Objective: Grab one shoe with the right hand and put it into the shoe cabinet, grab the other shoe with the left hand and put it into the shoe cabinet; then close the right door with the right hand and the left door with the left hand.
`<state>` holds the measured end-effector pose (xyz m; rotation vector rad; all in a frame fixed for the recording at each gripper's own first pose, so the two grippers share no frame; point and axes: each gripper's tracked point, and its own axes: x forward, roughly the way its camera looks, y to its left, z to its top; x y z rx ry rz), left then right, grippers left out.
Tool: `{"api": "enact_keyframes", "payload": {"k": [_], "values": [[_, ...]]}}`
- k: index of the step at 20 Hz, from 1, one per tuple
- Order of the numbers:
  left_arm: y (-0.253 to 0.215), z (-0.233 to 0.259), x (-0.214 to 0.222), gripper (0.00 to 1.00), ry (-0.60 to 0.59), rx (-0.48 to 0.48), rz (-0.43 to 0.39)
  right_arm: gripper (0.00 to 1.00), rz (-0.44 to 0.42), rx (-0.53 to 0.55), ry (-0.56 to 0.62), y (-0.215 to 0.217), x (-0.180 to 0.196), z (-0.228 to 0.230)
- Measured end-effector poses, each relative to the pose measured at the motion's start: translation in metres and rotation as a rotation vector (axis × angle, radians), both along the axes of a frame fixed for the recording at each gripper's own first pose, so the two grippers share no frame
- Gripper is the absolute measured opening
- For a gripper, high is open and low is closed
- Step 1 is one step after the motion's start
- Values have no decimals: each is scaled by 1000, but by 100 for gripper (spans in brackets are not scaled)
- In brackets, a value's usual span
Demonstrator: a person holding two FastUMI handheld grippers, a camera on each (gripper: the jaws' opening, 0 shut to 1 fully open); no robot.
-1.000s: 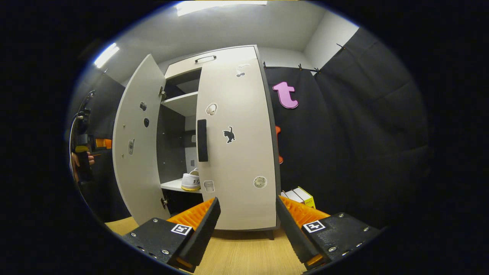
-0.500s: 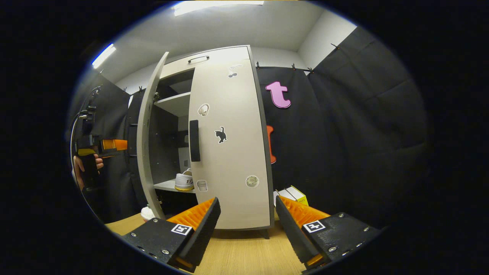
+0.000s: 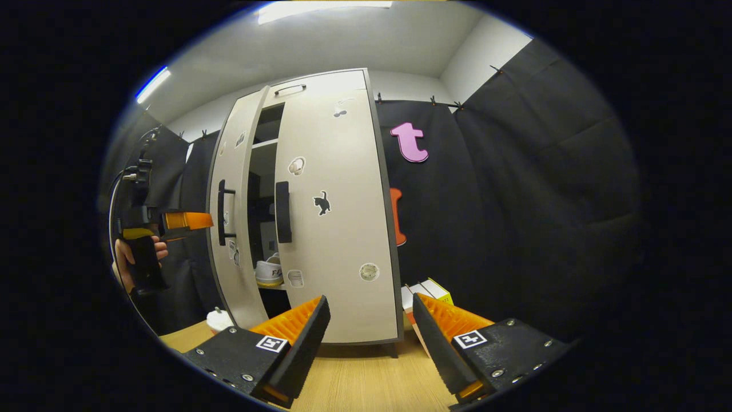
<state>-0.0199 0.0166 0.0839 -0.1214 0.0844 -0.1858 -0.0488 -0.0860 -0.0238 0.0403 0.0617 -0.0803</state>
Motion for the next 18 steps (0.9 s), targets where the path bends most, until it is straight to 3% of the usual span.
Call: {"api": "enact_keyframes", "payload": {"k": [2,4,10,18], "values": [[-7,-5,10,99,7,6,-13,90,-8,-3,-1,-4,0,1],[-12,-6,18,93,5,9,-11,90,-15,-4,-3,-7,-1,1],[-27,-16,44,99,22,-4,-6,90,-29,-2,5,-14,2,-1],[-34,-19,60,96,30,15,9,90,-24,-6,-6,-12,6,3]]}}
